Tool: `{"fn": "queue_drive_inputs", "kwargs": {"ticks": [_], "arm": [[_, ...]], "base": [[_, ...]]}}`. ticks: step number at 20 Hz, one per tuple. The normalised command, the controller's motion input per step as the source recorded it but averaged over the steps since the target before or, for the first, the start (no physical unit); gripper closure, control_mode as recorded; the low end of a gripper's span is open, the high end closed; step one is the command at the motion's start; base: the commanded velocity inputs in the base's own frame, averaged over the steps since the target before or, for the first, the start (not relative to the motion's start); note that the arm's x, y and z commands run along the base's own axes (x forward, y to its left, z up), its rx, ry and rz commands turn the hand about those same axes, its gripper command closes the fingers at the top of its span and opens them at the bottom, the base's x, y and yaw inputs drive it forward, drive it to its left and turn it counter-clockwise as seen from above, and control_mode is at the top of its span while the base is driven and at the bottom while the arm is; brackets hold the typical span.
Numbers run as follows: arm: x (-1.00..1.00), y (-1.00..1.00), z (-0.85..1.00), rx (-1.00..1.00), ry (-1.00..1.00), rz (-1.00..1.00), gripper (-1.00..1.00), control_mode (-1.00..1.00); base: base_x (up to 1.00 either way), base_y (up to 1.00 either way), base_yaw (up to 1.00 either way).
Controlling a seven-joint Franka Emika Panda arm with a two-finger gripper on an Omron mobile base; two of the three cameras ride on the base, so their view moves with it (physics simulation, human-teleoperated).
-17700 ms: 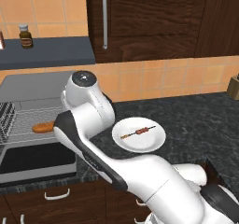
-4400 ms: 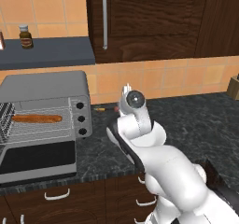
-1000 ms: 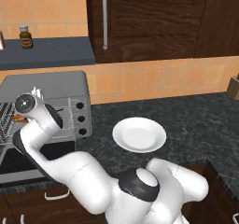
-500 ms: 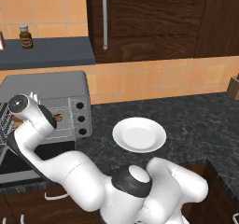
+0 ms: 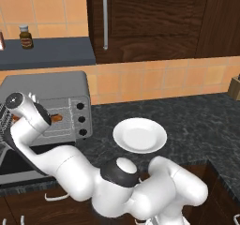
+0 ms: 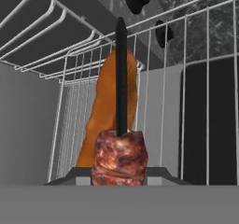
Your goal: Pick up the kebab skewer and baguette bread, and place them inside the toaster oven. Close the toaster oven door and start by setting the timer.
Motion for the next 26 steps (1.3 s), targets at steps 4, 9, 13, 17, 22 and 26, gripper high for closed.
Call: {"fn": "queue_drive_inputs", "kwargs": {"ticks": [4,9,13,17,22,26], "arm": [[0.10,0.00,-0.41,0.06,0.00,-0.02,1.00,-1.00],[0.04,0.00,-0.22,0.03,0.01,-0.01,-1.00,-1.00],[0.00,0.00,0.00,0.00,0.01,0.00,-1.00,-1.00],[0.00,0.00,0.00,0.00,0.00,0.00,-1.00,-1.00],[0.00,-0.01,0.05,0.00,-0.04,0.00,-1.00,-1.00],[-0.50,-0.28,0.32,-0.01,-0.12,0.00,-1.00,-1.00]], "base": [[0.00,0.00,0.00],[0.00,0.00,0.00],[0.00,0.00,0.00],[0.00,0.00,0.00],[0.00,0.00,0.00],[0.00,0.00,0.00]]}}
